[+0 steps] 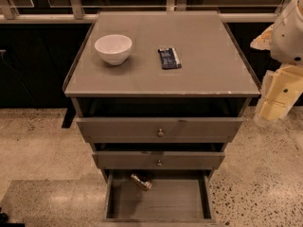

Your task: Pick orange can from bottom drawer and place on counter

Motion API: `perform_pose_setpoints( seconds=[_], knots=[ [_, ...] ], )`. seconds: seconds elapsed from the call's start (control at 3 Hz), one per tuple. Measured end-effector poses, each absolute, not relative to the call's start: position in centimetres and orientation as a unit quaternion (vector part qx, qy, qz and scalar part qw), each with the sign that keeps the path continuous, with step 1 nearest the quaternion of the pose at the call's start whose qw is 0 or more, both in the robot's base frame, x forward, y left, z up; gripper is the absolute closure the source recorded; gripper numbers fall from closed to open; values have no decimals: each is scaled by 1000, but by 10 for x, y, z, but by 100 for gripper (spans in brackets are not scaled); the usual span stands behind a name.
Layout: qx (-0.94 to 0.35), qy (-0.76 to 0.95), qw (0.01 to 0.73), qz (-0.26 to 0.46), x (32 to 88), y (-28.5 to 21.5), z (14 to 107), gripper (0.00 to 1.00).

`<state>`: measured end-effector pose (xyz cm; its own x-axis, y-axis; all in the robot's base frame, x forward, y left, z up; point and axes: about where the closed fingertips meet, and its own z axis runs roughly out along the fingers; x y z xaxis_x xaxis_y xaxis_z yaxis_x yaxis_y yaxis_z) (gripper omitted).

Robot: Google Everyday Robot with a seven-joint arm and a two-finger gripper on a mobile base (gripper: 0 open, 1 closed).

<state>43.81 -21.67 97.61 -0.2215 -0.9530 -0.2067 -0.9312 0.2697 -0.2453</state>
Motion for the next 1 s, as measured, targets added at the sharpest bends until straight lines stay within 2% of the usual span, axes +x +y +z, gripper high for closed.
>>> perform_pose_setpoints(
  seconds=[0.67, 1.0],
  knots=[
    [-570, 799, 186, -39, 419, -196, 970, 0],
    [-525, 822, 222, -13, 391, -160, 943, 0]
  ],
)
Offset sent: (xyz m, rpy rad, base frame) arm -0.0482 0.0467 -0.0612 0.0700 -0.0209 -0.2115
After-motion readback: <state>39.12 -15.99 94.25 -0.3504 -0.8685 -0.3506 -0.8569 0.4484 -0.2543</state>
